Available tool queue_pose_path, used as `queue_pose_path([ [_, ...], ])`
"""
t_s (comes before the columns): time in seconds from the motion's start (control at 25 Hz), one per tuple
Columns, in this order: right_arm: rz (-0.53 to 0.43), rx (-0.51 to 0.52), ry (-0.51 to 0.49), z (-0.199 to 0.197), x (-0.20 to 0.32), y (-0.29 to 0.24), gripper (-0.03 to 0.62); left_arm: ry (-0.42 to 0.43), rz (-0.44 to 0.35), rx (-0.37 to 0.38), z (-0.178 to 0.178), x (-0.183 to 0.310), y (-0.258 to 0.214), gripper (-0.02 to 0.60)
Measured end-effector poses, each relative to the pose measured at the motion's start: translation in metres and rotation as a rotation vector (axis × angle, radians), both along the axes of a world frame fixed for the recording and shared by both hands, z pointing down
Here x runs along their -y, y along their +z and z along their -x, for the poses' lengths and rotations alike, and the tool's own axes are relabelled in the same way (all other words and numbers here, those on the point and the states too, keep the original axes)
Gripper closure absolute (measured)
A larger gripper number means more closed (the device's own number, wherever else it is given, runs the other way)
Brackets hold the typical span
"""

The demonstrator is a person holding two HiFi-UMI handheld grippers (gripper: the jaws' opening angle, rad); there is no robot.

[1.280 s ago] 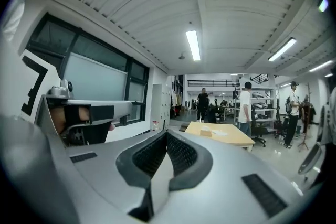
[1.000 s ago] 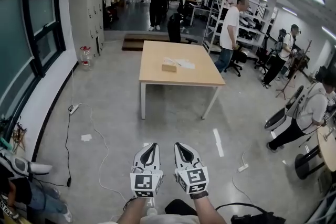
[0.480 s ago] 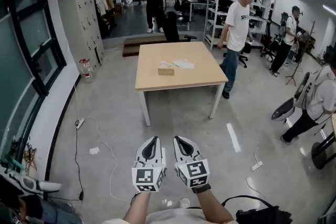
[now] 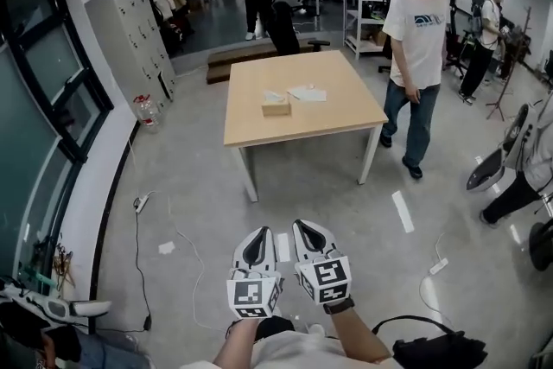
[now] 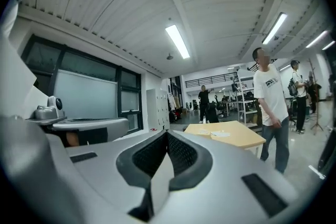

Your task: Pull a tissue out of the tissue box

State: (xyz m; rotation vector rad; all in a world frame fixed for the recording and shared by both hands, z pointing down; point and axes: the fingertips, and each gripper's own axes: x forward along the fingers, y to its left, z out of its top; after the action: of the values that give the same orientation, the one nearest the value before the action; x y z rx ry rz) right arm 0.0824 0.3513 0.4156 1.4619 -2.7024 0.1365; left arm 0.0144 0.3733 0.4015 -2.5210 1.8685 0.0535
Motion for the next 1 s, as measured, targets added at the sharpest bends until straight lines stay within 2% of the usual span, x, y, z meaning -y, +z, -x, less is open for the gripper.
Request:
queue_pose_path([
  [0.16, -0.008, -0.031, 0.008, 0.022, 0.054, 0.004, 0.597, 0.003, -0.020, -0.034, 0.026, 0.055, -0.001, 0.580],
  [0.28, -0.014, -0.069, 0.004, 0.053, 0.099, 0.005, 0.597, -0.001, -0.035, -0.071, 0.057, 0.101, -0.002, 0.580],
  [0.48, -0.105, -0.094, -0.015, 0.107, 0.160, -0.028, 0.597, 0.013, -0.101, -0.117, 0.108, 0.172, -0.027, 0.580],
  [0.6, -0.118, -0.106, 0.004, 0.128, 0.188, -0.031, 0.596, 0.009, -0.124, -0.141, 0.140, 0.202, -0.035, 0.580],
  [0.76, -0.069, -0.132, 0.004, 0.150, 0.219, -0.010, 0.597, -0.005, -0.065, -0.180, 0.170, 0.231, -0.013, 0.580],
  [1.0, -0.048, -0.115, -0.022, 0.170, 0.264, -0.002, 0.597, -0.020, -0.014, -0.163, 0.184, 0.277, 0.006, 0.580],
])
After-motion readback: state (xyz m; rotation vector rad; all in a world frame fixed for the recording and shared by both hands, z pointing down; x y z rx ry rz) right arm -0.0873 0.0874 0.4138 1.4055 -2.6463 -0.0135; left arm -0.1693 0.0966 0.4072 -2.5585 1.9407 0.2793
